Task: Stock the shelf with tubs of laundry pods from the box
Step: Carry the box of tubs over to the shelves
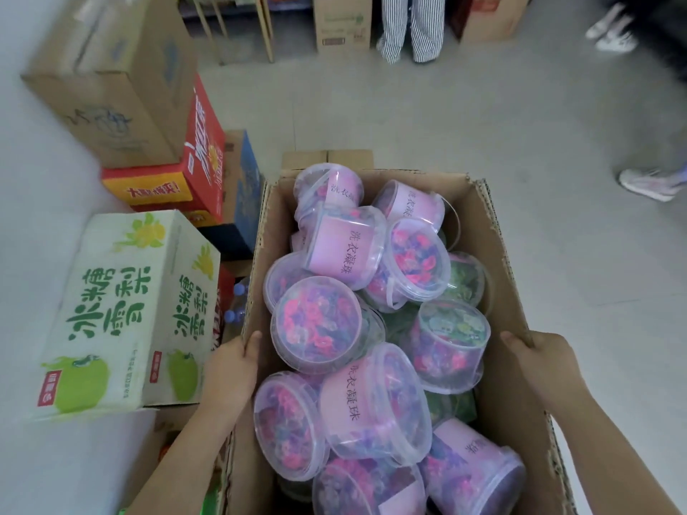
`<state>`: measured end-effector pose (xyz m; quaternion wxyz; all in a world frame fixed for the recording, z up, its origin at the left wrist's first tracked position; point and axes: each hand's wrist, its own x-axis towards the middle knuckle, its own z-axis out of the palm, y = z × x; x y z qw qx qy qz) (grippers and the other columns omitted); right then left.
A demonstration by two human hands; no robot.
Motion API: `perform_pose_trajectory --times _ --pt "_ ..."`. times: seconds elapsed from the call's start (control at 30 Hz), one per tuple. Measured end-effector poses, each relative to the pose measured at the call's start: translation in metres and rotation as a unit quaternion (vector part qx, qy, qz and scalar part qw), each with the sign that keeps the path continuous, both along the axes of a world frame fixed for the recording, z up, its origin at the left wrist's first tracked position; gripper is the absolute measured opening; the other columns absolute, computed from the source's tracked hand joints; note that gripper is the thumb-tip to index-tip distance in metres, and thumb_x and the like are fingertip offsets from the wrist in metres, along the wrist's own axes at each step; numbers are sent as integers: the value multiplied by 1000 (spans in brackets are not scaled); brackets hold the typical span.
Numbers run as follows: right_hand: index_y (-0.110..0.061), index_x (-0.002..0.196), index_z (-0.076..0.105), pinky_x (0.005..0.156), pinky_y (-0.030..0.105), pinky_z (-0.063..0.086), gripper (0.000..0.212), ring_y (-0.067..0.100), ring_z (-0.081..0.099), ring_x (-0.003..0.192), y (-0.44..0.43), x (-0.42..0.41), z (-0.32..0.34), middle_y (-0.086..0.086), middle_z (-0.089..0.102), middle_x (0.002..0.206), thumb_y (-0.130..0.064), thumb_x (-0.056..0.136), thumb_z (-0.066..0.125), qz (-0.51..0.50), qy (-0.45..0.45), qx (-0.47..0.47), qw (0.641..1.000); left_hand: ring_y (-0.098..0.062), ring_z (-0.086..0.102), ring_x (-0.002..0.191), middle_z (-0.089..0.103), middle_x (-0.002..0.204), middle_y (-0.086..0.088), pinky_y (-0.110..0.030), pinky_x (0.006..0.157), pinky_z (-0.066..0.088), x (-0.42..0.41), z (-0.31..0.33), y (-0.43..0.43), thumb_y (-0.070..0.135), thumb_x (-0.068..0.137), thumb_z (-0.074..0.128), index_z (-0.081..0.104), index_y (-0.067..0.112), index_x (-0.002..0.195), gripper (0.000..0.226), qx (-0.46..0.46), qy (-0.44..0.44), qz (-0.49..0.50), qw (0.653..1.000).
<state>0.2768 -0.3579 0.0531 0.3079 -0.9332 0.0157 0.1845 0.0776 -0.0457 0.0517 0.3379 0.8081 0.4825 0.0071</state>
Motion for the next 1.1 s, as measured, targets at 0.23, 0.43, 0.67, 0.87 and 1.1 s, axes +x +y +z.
perform_pose_trajectory --times 0.23,0.43,0.67,0.87,1.1 --pt "-13 53 27 51 31 23 49 22 32 51 -79 78 49 5 30 48 -19 90 58 12 -25 53 998 -32 56 76 59 74 -22 -33 67 34 67 54 -85 25 97 45 49 5 59 43 19 -42 35 998" --pt "-6 51 39 53 32 31 44 27 40 53 -145 156 82 14 41 50 -19 89 58 35 -49 62 996 -38 59 92 64 89 -23 -38 77 40 129 84 -164 27 98 43 64 -3 83 39 7 -66 65 996" --pt "-5 53 41 52 32 29 41 26 37 52 -181 227 100 14 38 51 -16 88 59 28 -64 64 996 -31 53 69 52 63 -12 -32 58 31 203 107 -204 20 97 45 52 2 63 39 12 -104 67 992" --pt "-4 49 39 50 32 28 46 26 36 48 -171 290 100 11 38 46 -15 89 59 22 -59 52 997 -29 41 62 41 52 -6 -33 61 27 273 104 -186 25 97 46 34 9 49 52 27 -70 57 996" --pt "14 62 56 53 32 35 42 31 47 53 -106 409 88 21 52 55 -18 89 60 23 -39 56 997 -21 37 53 40 52 -8 -34 53 24 383 82 -127 23 96 47 33 6 50 51 12 -85 73 994"
